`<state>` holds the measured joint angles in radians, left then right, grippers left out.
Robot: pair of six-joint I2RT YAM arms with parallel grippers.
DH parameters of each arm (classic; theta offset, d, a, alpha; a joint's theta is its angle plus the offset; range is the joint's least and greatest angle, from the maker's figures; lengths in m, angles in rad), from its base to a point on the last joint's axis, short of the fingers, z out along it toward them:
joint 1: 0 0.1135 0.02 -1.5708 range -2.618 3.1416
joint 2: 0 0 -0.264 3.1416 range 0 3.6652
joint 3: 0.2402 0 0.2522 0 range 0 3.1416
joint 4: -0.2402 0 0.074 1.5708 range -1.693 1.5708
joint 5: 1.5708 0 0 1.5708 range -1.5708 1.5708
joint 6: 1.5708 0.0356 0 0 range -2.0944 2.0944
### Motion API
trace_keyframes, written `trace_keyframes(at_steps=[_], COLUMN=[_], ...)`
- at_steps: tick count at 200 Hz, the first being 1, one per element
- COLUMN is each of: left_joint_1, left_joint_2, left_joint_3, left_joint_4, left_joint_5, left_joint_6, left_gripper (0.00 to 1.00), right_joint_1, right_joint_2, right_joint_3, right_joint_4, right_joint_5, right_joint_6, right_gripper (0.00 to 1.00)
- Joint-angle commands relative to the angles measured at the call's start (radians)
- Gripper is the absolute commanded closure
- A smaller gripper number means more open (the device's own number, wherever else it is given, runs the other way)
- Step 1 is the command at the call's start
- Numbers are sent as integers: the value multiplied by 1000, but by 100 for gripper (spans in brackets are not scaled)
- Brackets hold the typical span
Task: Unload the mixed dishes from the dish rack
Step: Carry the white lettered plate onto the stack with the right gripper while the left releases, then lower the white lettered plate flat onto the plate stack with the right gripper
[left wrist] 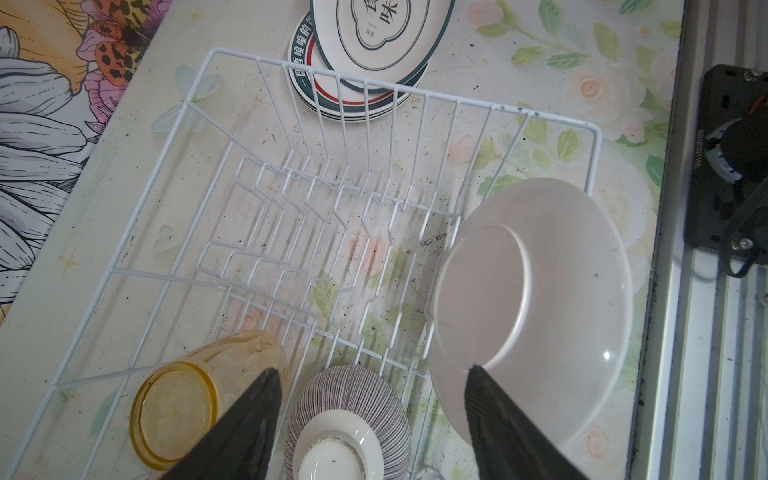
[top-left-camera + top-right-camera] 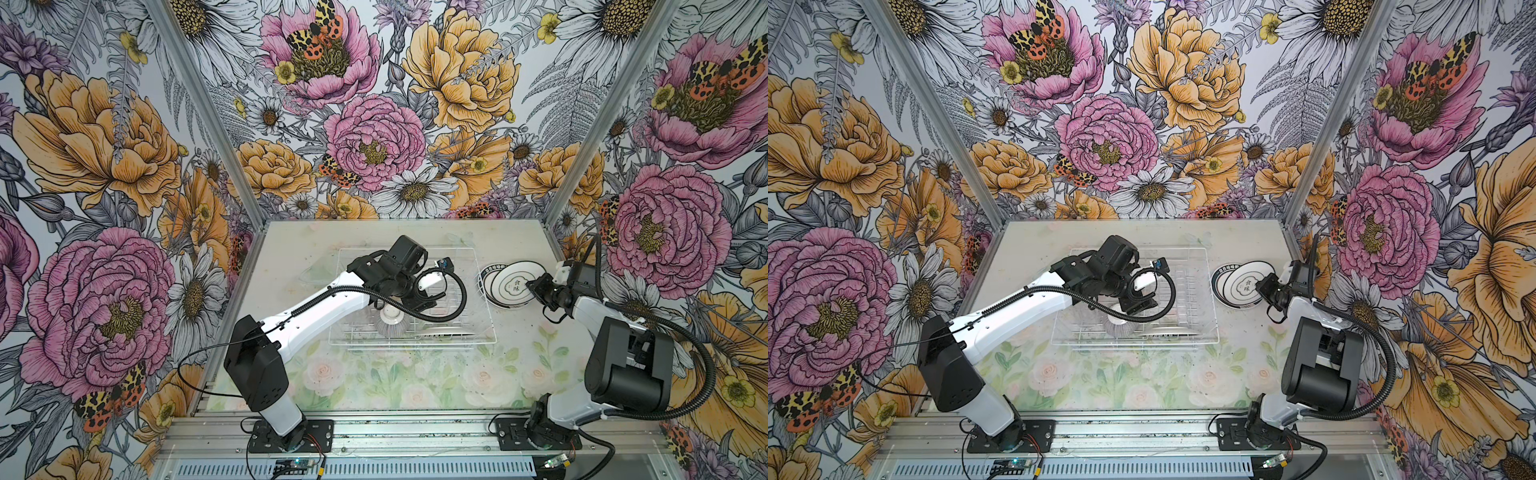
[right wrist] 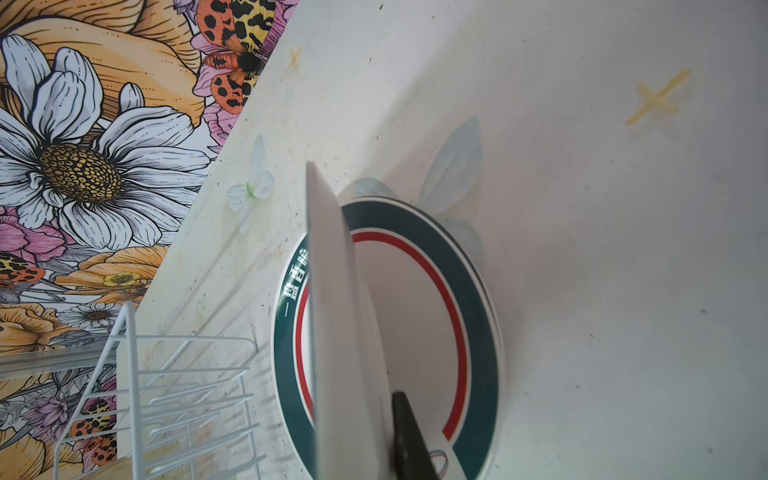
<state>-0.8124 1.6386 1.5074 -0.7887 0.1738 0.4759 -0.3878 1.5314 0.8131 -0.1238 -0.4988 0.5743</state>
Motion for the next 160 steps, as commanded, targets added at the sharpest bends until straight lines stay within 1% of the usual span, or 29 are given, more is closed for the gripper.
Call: trace_keyframes(at_steps=[1, 17, 34, 50, 107, 122, 160], left_joint_1=[-4, -4, -4, -4, -4, -4, -4], left_joint_2=[16, 17, 17, 19, 21, 22, 23], left_joint_3=[31, 33, 33, 34, 34, 33, 30], left_joint_4=[-12, -13, -16, -20, -30, -31, -31], left_joint_5=[-16, -16, -16, -13, -15, -15, -16], left_joint_6=[15, 17, 19, 19, 20, 21, 19], left_gripper=[28, 28, 28, 28, 28, 28, 28], right_joint_1=[-6, -6, -6, -6, -6, -6, -6], right_joint_2=[9, 9, 10, 8, 9, 6, 15], right_joint_3=[18, 22, 26, 31, 42, 45, 56], right_joint_4=[7, -3, -16, -29, -82, -94, -127], right_joint_5=[-16, -12, -8, 2, 40, 52, 79], right_joint_6=[-23, -28, -35, -42, -78, -86, -116], right_gripper=[100, 94, 82, 75, 60, 54, 47])
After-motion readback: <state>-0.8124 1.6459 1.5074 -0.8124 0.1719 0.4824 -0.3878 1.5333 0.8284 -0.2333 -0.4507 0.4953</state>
